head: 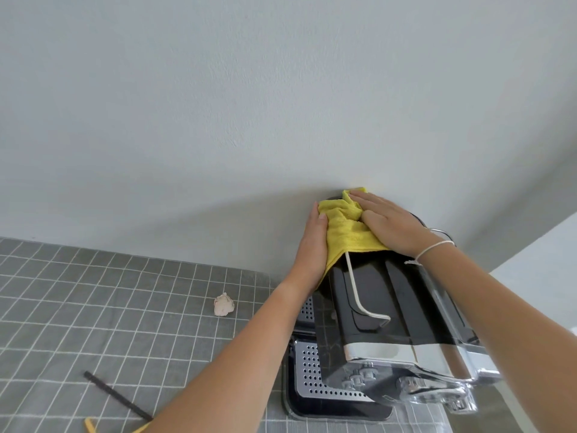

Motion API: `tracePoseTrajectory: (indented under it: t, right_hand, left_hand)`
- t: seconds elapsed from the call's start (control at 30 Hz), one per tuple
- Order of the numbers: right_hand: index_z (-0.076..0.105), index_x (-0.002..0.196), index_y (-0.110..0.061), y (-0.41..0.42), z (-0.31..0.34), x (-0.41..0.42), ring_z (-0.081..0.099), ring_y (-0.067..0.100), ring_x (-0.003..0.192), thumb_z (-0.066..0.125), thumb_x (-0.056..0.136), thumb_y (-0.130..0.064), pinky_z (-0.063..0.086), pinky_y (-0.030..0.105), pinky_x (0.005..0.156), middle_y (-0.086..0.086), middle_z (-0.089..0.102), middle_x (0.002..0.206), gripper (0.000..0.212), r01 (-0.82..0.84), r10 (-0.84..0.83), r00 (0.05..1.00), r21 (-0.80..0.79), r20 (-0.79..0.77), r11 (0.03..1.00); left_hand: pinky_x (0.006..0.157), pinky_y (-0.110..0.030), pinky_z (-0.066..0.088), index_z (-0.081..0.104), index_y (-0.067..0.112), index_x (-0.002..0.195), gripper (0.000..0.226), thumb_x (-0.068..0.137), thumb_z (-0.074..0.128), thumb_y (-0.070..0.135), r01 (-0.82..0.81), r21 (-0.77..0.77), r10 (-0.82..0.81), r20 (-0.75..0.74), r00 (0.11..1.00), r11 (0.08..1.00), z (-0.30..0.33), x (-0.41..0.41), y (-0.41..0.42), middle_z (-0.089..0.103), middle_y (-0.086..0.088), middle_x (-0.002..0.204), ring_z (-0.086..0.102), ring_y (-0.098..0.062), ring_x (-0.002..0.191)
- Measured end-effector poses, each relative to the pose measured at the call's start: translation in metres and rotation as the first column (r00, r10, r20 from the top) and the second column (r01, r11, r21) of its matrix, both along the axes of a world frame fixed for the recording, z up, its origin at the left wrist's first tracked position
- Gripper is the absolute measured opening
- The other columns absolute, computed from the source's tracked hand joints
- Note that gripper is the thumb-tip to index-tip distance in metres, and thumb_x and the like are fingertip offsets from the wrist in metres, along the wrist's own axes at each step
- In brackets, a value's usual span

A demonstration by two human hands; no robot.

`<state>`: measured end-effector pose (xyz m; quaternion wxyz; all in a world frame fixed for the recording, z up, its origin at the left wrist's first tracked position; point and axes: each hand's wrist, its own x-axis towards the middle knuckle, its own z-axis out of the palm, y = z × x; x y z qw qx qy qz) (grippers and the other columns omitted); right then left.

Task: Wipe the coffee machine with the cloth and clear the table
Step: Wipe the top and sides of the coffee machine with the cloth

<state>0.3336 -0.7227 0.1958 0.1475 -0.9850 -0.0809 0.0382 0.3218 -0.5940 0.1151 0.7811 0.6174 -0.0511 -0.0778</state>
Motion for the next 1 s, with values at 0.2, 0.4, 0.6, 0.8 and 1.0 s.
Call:
tracePoseTrajectory:
  t: [0.2,0.4,0.6,0.8,1.0]
  right_hand:
    - [0.030,0.143,-0.023,0.001,0.000,-0.004,0.014,0.007,0.144,0.029,0.094,-0.012,0.004,0.021,0.116,-0.007,0.022,0.155,0.050,-0.004,0.004,1.000,0.012,-0.020,1.000]
    - [0.028,0.144,-0.021,0.005,-0.002,-0.004,0.012,0.008,0.144,0.028,0.096,-0.013,0.002,0.016,0.111,-0.006,0.019,0.156,0.049,-0.002,0.001,0.999,-0.022,-0.033,1.000]
    - [0.021,0.147,-0.020,0.001,-0.001,-0.021,0.006,0.015,0.146,0.026,0.096,-0.016,-0.001,0.027,0.117,-0.002,0.013,0.158,0.051,0.001,-0.003,1.000,-0.101,-0.017,0.995]
    - [0.022,0.146,-0.021,0.000,-0.009,-0.018,0.006,0.020,0.146,0.025,0.096,-0.026,0.004,0.039,0.120,-0.001,0.014,0.158,0.051,0.021,-0.025,0.999,-0.168,-0.022,0.986]
    - [0.028,0.143,-0.020,-0.006,-0.014,-0.028,0.011,0.021,0.145,0.016,0.087,-0.045,0.010,0.046,0.118,-0.003,0.019,0.157,0.063,-0.001,0.001,1.000,-0.190,0.002,0.982]
  left_hand:
    - [0.124,-0.035,0.016,0.017,0.033,0.154,0.052,0.103,0.019,0.045,0.012,-0.008,-0.012,-0.041,0.999,1.000,-0.004,-0.053,0.001,0.026,0.008,0.160,0.024,-0.011,0.148]
    - [0.125,-0.048,0.011,0.001,0.043,0.153,0.078,0.081,0.025,0.063,0.077,-0.067,-0.089,-0.187,0.978,0.995,-0.010,-0.073,0.004,0.010,0.009,0.165,0.012,-0.015,0.153]
    - [0.122,-0.041,0.021,0.009,0.014,0.155,0.055,0.106,0.026,0.032,0.109,-0.017,-0.110,-0.220,0.969,0.994,-0.009,-0.091,0.011,0.017,-0.011,0.164,0.022,-0.029,0.150]
    - [0.118,-0.046,0.033,0.041,0.028,0.145,0.069,0.091,0.033,0.069,0.086,-0.026,-0.090,-0.307,0.947,0.996,0.008,-0.078,0.014,0.050,0.002,0.146,0.045,-0.020,0.137]
    - [0.122,-0.052,0.023,0.023,0.027,0.153,0.111,0.059,0.027,0.085,0.096,0.056,-0.081,-0.230,0.970,0.994,0.007,-0.108,0.009,0.030,-0.007,0.161,0.031,-0.027,0.147]
